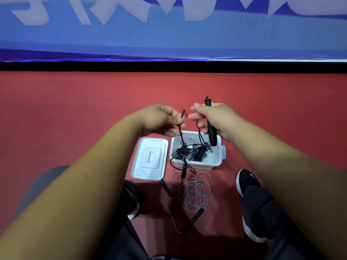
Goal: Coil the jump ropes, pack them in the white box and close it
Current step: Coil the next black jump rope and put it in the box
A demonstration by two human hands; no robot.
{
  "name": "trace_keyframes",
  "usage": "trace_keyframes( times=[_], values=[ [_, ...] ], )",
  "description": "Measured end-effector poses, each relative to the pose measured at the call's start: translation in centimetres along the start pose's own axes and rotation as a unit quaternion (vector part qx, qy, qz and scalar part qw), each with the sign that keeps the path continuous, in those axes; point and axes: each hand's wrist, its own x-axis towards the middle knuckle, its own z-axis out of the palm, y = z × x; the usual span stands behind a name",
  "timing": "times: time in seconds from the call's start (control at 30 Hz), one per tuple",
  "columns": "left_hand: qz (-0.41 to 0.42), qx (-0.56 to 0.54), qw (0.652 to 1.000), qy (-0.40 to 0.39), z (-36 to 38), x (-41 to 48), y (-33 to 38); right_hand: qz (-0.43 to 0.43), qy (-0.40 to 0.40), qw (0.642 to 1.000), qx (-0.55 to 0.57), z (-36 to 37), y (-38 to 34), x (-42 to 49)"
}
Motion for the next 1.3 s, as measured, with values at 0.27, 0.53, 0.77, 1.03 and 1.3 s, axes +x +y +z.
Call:
trace_keyframes(
  times=[0.27, 0.53, 0.77, 1.03, 1.3],
  values=[
    [0.047, -0.196, 0.97, 0.136, -0.9, 0.0, 0.9, 0.074, -0.159, 0.981, -0.079, 1.6, 1.2, -1.3],
    [0.037, -0.214, 0.958, 0.188, -2.0, 0.6, 0.1, -0.009, -0.119, 0.992, -0.026, 2.1, 0.2, -0.9],
    [0.006, -0.011, 1.0, 0.006, 0.1, 0.5, -1.0, -0.053, -0.063, 0.991, 0.107, 1.5, -2.3, -1.2],
    [-0.019, 0.235, 0.97, -0.067, 2.1, 1.1, -2.6, -0.021, -0.018, 0.974, 0.224, 0.4, -2.7, -1.1],
    [-0.058, 0.255, 0.965, -0.015, 1.5, 1.5, -2.8, -0.016, 0.037, 0.942, 0.334, 0.2, -2.5, -0.4]
  ],
)
